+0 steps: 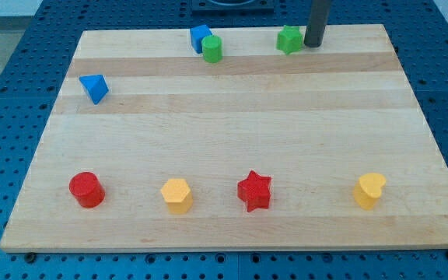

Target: Move the arm at the right side of the green star

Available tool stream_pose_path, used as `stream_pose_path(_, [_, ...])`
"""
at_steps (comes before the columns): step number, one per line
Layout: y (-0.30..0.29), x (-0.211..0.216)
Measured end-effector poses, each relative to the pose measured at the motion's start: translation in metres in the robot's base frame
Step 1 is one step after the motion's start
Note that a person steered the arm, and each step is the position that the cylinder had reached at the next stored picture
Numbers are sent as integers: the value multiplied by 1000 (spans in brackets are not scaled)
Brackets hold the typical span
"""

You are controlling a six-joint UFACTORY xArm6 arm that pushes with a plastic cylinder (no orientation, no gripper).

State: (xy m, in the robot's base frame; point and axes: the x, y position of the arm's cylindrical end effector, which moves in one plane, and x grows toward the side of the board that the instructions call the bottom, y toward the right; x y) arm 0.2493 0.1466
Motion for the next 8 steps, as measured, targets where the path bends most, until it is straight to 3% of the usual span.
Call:
stream_pose_path(4, [-5, 122])
stream_pose_path(5, [-7, 113])
stream_pose_path(7, [-7, 41])
stream_pose_path(8, [-1, 31])
